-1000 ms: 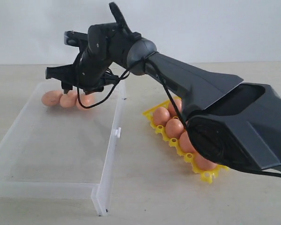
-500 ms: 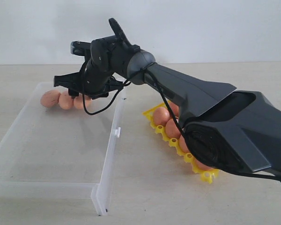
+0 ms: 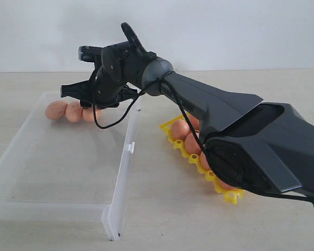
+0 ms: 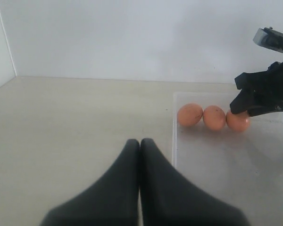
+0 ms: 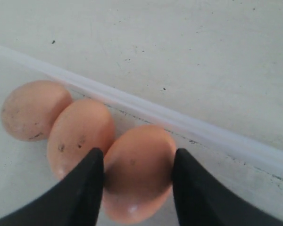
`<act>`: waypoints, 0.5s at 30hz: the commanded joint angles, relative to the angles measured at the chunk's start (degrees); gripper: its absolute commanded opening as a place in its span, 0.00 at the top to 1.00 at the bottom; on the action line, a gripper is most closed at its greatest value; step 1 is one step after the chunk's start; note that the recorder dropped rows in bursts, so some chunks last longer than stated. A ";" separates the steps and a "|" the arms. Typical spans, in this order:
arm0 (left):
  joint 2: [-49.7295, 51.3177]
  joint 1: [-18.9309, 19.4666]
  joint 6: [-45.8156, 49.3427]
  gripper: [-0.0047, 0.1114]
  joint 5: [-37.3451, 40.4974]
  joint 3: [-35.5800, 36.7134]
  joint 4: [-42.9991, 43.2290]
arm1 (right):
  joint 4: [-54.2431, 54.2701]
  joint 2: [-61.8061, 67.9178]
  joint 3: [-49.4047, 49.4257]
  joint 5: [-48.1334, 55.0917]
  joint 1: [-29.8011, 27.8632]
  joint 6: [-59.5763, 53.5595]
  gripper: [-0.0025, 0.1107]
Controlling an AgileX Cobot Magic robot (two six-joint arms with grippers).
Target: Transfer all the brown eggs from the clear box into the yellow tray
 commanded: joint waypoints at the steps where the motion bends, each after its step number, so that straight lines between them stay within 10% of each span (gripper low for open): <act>1: -0.17 -0.19 0.03 1.00 -0.08 -0.24 -0.31 | 5.18 2.57 1.03 2.76 -0.23 -4.52 0.83; 4: -0.17 -0.19 0.03 1.00 -0.08 -0.24 -0.31 | 8.15 2.57 1.03 3.58 -0.23 -9.78 0.98; 15: -0.17 -0.19 0.03 1.00 -0.08 -0.24 -0.31 | -1.46 1.24 1.03 23.11 -0.23 -9.86 0.98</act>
